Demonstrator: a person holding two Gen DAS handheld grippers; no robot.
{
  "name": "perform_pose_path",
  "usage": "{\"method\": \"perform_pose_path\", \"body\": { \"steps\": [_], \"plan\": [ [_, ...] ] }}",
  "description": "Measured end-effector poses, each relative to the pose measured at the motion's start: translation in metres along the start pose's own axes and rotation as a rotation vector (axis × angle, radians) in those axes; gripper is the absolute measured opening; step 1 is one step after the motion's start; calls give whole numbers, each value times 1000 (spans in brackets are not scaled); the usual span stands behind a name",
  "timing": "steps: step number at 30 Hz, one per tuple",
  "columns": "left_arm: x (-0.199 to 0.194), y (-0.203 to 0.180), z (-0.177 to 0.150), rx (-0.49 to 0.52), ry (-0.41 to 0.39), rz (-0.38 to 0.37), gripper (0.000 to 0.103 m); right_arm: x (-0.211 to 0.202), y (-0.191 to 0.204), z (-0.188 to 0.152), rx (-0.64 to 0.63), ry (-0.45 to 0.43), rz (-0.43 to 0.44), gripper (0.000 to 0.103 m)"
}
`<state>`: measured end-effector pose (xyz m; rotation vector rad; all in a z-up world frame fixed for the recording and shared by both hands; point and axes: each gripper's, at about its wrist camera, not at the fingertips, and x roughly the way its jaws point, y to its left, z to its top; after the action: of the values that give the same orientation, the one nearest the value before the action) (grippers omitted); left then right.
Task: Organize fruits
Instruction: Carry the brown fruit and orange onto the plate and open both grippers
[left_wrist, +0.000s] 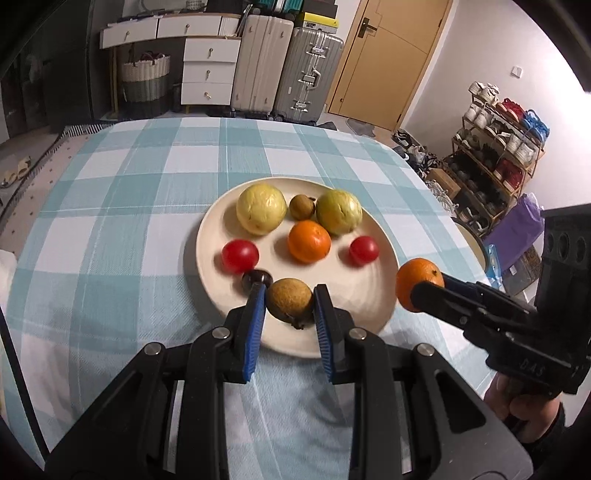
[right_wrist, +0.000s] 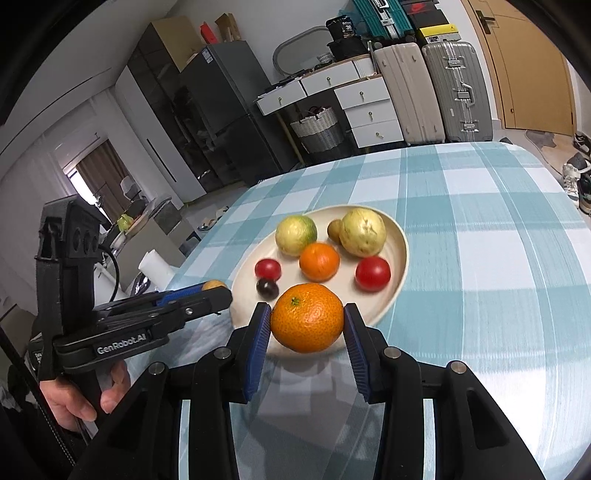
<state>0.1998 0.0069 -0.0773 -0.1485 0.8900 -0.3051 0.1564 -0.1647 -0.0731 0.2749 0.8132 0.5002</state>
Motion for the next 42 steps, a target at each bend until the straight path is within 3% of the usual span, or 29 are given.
{"method": "perform_pose_path", "body": {
  "steps": [20,35,38,42],
  "plan": [
    [64,11,41,-16,41,-6,24,53,-15,30,-30,46,-31,40],
    [74,10,43,-14,55,-24,24,54,-13,29,-35,27,-59,42],
    [69,9,44,-12,39,-30,24,49,-14,30,-25,10,-58,50],
    [60,6,46,-2,18,-36,24,40,-14,32,-28,-18,-60,52]
  ]
}}
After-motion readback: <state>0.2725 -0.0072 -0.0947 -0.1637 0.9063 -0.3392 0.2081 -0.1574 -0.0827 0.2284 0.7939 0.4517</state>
